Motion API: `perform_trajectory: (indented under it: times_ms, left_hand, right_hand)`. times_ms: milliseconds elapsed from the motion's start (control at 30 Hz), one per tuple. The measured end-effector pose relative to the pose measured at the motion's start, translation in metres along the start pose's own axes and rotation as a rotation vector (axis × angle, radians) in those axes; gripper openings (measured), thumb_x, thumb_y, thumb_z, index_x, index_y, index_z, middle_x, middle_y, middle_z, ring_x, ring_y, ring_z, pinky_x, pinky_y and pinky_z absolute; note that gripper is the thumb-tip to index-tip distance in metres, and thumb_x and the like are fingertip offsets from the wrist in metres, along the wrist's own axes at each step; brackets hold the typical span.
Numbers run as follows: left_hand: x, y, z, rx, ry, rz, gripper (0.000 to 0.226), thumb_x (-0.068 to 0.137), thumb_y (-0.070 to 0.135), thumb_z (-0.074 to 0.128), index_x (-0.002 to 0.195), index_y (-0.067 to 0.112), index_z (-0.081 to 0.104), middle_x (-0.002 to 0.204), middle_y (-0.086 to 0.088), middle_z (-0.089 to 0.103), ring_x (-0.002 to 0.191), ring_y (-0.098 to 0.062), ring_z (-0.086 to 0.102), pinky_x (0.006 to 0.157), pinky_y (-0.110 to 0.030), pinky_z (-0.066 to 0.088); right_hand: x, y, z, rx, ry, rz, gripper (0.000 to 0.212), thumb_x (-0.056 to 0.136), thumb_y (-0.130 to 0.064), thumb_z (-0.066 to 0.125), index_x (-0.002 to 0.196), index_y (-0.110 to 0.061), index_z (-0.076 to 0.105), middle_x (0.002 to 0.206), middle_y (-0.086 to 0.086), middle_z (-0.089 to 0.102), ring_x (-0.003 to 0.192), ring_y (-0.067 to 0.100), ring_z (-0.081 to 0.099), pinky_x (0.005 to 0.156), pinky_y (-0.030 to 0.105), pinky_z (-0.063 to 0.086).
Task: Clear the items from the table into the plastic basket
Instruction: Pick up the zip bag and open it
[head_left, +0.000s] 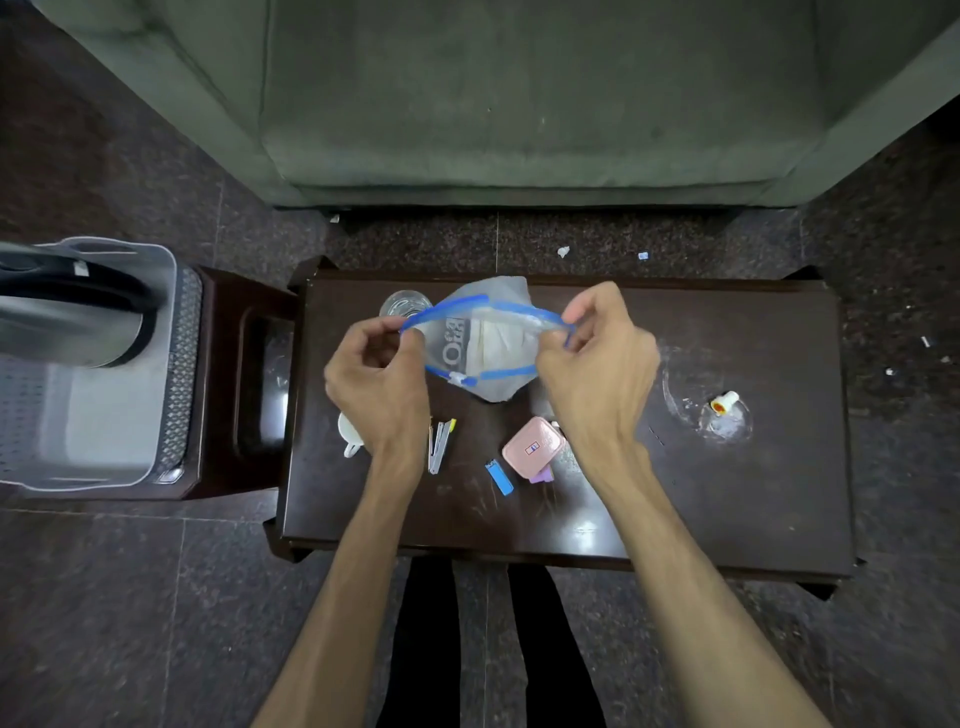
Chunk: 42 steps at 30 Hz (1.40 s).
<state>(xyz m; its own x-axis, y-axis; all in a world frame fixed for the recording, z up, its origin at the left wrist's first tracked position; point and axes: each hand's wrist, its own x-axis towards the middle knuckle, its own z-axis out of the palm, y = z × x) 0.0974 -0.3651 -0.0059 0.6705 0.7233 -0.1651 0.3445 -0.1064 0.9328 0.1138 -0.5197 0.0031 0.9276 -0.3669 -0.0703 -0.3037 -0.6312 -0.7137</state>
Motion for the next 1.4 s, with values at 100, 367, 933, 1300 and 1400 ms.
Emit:
perform_trajectory:
  times_ms: [100,367,933,1300,1400]
  left_hand:
    - [-0.006,0.003,0.002,-0.010,-0.049,0.064,0.014,0.082,-0.001,0.069,0.091,0.007,0.077,0.080,-0.008,0.074,0.067,-0.009,0.062,0.066,-0.020,0.053]
    - [-0.028,-0.001,0.011,0.015,-0.251,0.266,0.012,0.082,0.003,0.073,0.093,0.008,0.075,0.083,-0.002,0.071,0.074,-0.018,0.066,0.070,-0.031,0.057]
    - [-0.026,-0.020,0.007,0.071,-0.077,0.203,0.023,0.073,-0.004,0.071,0.083,0.017,0.070,0.078,0.003,0.064,0.063,-0.011,0.058,0.060,-0.026,0.053]
    - [-0.003,0.007,0.010,0.061,0.041,0.219,0.024,0.070,-0.006,0.068,0.080,0.015,0.070,0.077,0.006,0.060,0.058,-0.015,0.054,0.058,-0.022,0.047]
    - [0.008,0.011,0.004,0.081,0.080,0.251,0.022,0.069,-0.009,0.066,0.079,0.009,0.072,0.079,-0.001,0.062,0.058,-0.009,0.053,0.059,-0.019,0.045]
  right_hand:
    - [-0.006,-0.004,-0.001,-0.092,-0.008,-0.095,0.026,0.071,0.002,0.058,0.087,-0.019,0.058,0.054,-0.005,0.045,0.054,0.023,0.048,0.053,0.032,0.035]
    - [0.015,-0.024,0.003,-0.242,-0.681,0.099,0.023,0.082,-0.033,0.064,0.093,-0.017,0.078,0.076,0.005,0.076,0.069,0.022,0.070,0.059,0.028,0.054]
    - [0.007,-0.040,0.021,-0.654,-0.502,-0.121,0.007,0.089,-0.017,0.061,0.090,-0.016,0.055,0.107,0.018,0.069,0.100,0.041,0.066,0.069,0.033,0.035]
    - [0.049,-0.075,-0.069,-0.454,-0.438,-0.164,0.029,0.081,-0.019,0.054,0.106,-0.027,0.067,0.077,0.006,0.069,0.087,0.038,0.065,0.074,0.033,0.048]
    - [0.058,-0.053,-0.068,-0.319,-0.521,-0.017,0.027,0.086,-0.010,0.052,0.098,-0.024,0.071,0.069,0.001,0.077,0.064,0.020,0.076,0.077,0.037,0.063]
